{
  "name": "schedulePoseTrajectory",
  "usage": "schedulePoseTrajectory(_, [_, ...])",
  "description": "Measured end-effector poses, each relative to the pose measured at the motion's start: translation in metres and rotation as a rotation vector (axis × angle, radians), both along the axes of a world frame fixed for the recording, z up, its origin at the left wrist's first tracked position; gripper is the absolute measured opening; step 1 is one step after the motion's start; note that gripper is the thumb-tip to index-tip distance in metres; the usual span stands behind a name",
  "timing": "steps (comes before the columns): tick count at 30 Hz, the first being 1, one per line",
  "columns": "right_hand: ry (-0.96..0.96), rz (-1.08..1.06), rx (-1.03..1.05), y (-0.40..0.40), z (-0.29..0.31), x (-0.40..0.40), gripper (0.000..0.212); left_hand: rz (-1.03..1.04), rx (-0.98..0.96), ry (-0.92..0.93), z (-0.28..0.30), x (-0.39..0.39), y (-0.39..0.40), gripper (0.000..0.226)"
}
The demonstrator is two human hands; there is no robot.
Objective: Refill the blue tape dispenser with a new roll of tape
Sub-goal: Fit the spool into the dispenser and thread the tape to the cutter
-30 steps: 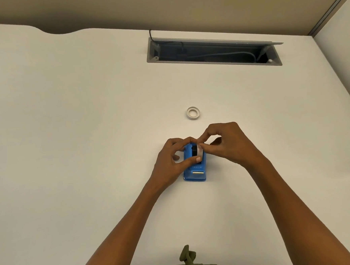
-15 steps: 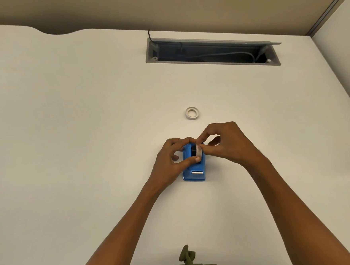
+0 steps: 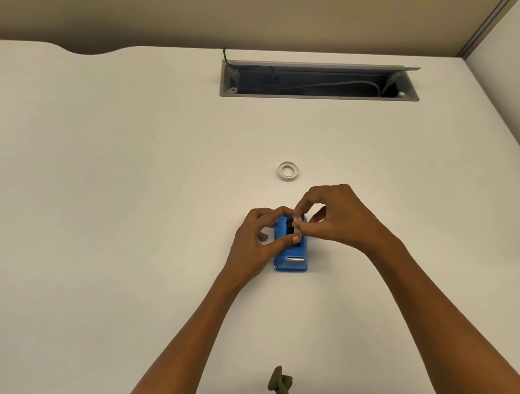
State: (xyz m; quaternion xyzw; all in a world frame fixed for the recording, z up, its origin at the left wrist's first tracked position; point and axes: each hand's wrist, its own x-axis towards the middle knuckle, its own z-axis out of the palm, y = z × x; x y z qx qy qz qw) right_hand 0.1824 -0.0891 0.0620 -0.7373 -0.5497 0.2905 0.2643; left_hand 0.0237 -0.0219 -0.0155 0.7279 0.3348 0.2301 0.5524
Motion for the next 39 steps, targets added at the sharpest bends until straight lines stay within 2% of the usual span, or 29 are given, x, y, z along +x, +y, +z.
schedulePoseTrajectory(6, [-0.015,-0.033,0.021,0.0042,-0.0022,-0.0001,0.004,0.001,-0.010,0.001,-0.0011,-0.0007,0.0001,0.046])
schedulePoseTrajectory(16, [0.046,-0.040,-0.040,0.0022,-0.0007,0.0011,0.010,0.001,0.006,0.024,-0.0007,0.0004,0.0000,0.043])
schedulePoseTrajectory(29, [0.056,-0.082,0.003,0.0040,-0.0047,0.0041,0.001,0.000,-0.022,0.009,-0.0004,-0.0008,-0.0001,0.046])
schedulePoseTrajectory(34, [0.043,-0.028,-0.041,0.0024,-0.0009,0.0058,0.008,-0.014,-0.011,0.017,-0.0012,-0.0006,0.0006,0.043])
schedulePoseTrajectory(39, [0.057,-0.060,-0.034,0.0054,-0.0031,0.0039,0.009,-0.011,-0.009,0.015,-0.0015,-0.0008,0.0007,0.041])
